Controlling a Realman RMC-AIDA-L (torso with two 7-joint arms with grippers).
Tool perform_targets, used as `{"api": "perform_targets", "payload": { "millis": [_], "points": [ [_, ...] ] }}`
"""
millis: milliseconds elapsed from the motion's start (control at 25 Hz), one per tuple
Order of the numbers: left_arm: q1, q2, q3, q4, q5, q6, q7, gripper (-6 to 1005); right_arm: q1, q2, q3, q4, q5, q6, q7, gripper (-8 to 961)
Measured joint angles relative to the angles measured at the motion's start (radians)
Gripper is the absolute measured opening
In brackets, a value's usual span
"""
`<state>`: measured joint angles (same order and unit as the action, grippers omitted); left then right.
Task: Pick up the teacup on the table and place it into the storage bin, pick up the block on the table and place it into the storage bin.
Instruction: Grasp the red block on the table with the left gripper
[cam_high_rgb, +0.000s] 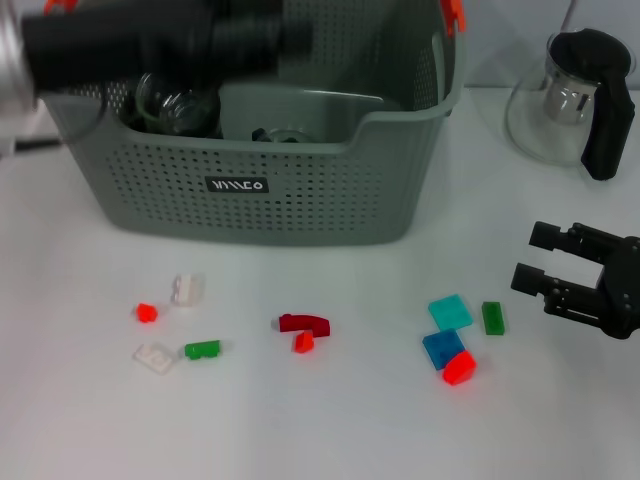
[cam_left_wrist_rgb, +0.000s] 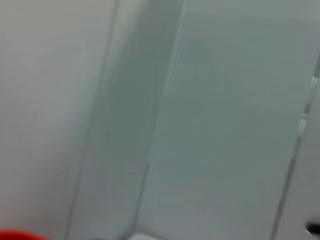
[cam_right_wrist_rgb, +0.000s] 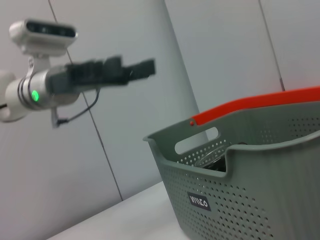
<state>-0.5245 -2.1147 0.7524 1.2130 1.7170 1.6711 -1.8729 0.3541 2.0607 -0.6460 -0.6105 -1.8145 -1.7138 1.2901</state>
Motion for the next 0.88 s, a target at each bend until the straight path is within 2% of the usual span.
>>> {"api": "perform_targets", "payload": {
  "millis": [120,240,440,600,640,880],
  "points": [
    [0.047,-0.001,-0.017,-0.053,0.014,0.083,0.103,643,0.0,0.003,0.0,0.0,-0.002,-0.001,-0.003,759],
    [0.107,-0.015,-0.05,-0.091,0.06,0.151,0.236,636,-0.002,0.005,0.0,0.0,-0.002,-0.001,-0.006,759],
    [0.174,-0.036,-0.069,-0.074,0.225,0.179,0.291,624,-0.005,0.01,0.0,0.001,-0.003,0.0,-0.002,759],
    [0.173,-0.038,-0.069,-0.023,0.356,0.188,0.244,614,-0.002,0.011,0.0,0.002,-0.003,-0.002,0.001,759],
    [0.158,-0.036,-0.065,0.039,0.466,0.197,0.187,611,0.0,0.011,0.0,0.002,-0.003,-0.003,0.003,759],
    [0.15,-0.04,-0.059,0.154,0.616,0.163,0.177,597,0.007,0.013,-0.002,0.002,-0.003,-0.002,0.005,759]
  ]
}}
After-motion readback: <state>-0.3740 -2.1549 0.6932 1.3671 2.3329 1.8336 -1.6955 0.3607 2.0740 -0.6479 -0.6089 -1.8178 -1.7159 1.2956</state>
